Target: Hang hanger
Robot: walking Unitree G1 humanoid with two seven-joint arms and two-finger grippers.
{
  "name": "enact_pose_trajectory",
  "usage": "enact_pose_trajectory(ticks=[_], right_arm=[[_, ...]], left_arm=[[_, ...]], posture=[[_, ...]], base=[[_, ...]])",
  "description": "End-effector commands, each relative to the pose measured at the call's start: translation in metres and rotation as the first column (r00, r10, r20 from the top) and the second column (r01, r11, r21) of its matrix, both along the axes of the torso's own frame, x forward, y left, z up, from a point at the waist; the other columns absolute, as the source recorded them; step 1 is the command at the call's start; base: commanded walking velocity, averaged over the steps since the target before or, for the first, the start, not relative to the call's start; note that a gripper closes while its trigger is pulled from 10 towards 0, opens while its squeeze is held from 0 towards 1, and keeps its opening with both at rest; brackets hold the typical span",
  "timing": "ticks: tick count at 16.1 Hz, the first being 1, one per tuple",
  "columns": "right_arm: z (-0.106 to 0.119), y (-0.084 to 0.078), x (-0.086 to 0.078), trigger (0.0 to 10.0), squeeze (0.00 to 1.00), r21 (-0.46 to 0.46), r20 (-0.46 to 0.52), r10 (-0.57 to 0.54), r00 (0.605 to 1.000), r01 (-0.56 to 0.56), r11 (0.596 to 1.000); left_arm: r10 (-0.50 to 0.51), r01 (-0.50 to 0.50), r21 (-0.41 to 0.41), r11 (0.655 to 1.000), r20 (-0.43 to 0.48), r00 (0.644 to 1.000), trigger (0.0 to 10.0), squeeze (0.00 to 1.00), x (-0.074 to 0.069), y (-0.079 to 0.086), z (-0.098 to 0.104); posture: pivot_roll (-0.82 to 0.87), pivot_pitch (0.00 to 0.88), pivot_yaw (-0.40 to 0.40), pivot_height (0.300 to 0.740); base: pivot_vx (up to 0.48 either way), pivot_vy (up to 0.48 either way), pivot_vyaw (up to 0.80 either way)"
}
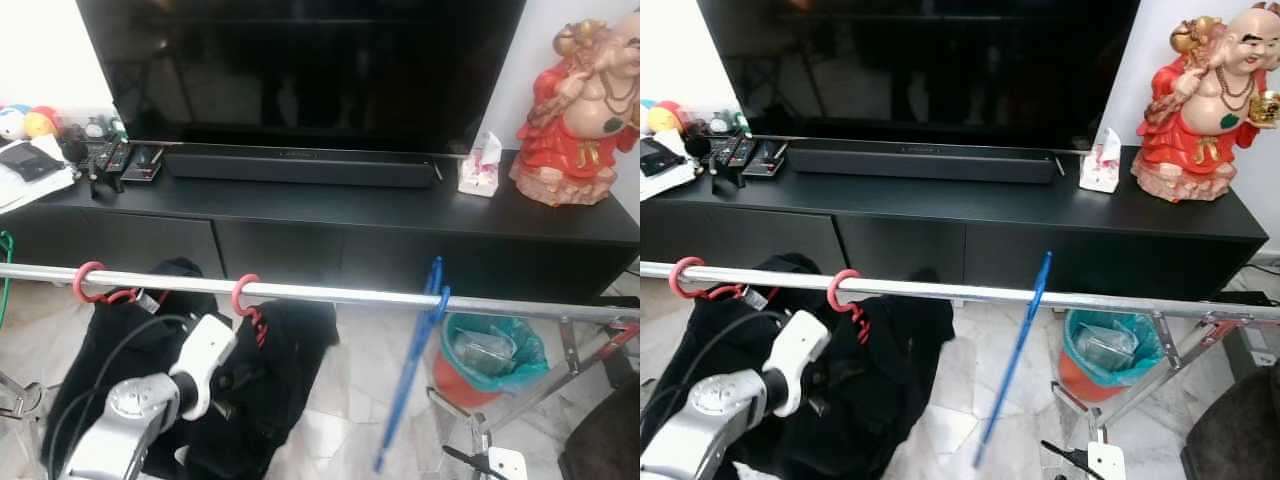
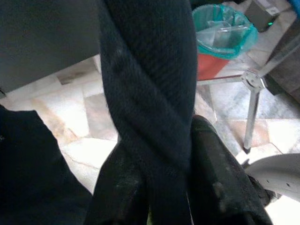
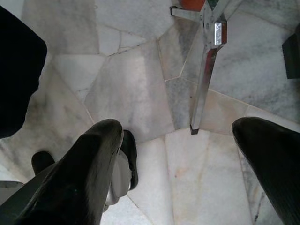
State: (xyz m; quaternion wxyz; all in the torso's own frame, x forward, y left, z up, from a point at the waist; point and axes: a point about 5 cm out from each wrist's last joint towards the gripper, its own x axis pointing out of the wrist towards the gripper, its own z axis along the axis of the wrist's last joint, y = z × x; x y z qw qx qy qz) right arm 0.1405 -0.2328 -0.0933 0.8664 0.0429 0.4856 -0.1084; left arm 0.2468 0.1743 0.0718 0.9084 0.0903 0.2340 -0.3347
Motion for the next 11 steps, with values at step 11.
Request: enact_pose_trajectory(ticks=[11], right_arm=[[0.000, -0.001, 0.000, 10.0, 0.00, -0.002, -0.007, 0.009, 1.000, -0.009, 1.000]], left_arm=[[-0.103, 0.097, -0.176, 0.980, -0.023, 0.994, 10.0, 1.00, -0.020, 0.016, 0.039]], posture=[[-0.04, 0.000, -0.040, 0.732]], base=[[0.000, 0.000, 0.00]])
